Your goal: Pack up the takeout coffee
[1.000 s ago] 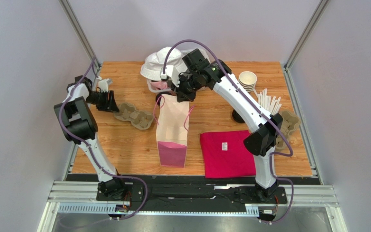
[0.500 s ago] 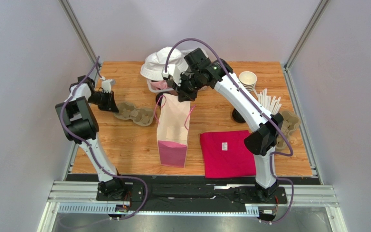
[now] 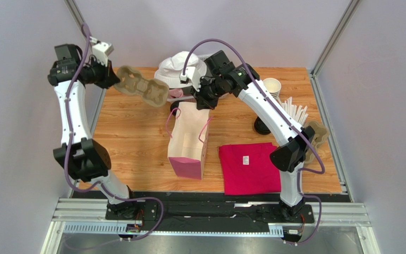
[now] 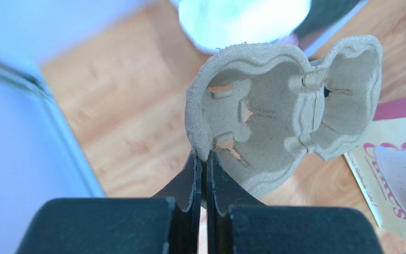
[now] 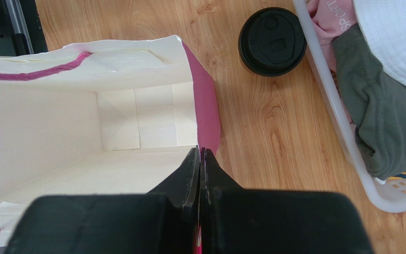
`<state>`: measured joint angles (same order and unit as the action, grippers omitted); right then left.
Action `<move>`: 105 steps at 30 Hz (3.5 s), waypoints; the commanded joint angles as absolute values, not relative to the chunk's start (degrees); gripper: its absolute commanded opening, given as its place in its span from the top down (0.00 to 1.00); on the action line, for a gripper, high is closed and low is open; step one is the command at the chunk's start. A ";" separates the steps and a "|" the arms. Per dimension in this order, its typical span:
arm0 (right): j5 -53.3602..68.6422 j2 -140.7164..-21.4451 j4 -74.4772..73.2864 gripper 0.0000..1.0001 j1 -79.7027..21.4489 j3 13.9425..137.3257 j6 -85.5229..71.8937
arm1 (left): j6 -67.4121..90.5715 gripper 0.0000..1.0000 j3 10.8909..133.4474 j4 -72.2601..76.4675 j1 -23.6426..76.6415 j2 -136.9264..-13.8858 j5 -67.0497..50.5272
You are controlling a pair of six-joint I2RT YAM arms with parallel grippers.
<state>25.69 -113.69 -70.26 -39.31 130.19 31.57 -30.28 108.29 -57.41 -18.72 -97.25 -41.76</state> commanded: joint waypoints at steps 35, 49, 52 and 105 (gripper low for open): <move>27.25 -110.04 -71.02 1.00 -34.72 132.19 23.03 | -66.52 1.00 115.94 -59.51 39.36 -70.66 -3.09; 27.86 -110.65 -67.77 1.00 -34.89 132.27 16.97 | -71.98 1.00 101.79 -52.65 50.79 -68.20 5.01; 27.33 -111.53 -67.59 1.00 -35.16 133.68 16.17 | -72.16 1.00 100.20 -51.94 52.56 -68.20 5.01; 39.29 -109.25 -69.43 1.00 -39.29 129.82 27.16 | -59.86 1.00 80.59 -55.63 48.17 -71.55 -2.37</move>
